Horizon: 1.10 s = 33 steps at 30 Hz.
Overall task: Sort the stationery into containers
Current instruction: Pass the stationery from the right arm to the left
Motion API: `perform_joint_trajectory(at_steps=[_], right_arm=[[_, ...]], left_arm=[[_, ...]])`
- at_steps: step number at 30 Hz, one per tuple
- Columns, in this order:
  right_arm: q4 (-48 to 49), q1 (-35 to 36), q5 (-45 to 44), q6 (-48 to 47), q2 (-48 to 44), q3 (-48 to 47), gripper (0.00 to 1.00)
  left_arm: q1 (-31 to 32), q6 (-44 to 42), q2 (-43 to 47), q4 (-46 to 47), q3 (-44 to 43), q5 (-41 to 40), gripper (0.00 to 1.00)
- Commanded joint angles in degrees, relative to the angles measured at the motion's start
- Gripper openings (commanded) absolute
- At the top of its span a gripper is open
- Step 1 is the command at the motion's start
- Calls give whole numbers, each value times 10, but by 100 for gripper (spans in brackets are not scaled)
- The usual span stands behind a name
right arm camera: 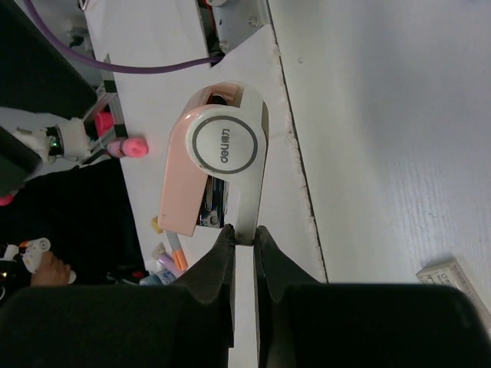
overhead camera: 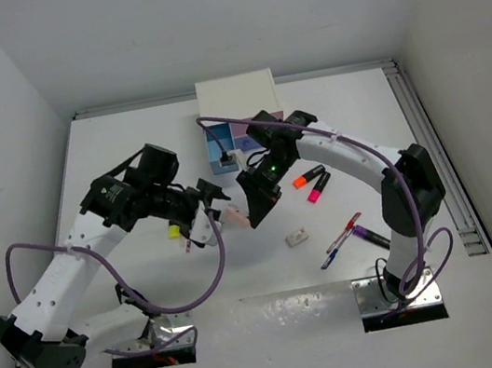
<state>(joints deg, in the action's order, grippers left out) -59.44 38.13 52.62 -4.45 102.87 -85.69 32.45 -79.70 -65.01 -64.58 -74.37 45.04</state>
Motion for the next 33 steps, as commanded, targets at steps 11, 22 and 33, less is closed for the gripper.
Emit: perform_joint_trajectory(at_steps=[11,22,33], right_arm=[[0,-2,77,19,6,-28,0],[12,-7,101,36,-6,-18,0],[12,-15,125,40,-11,-17,0]], left_arm=[[96,45,9,90,36,-86,63],[119,58,-1,119,44,-103,49],[122,60,-11,118,48,-129,33]])
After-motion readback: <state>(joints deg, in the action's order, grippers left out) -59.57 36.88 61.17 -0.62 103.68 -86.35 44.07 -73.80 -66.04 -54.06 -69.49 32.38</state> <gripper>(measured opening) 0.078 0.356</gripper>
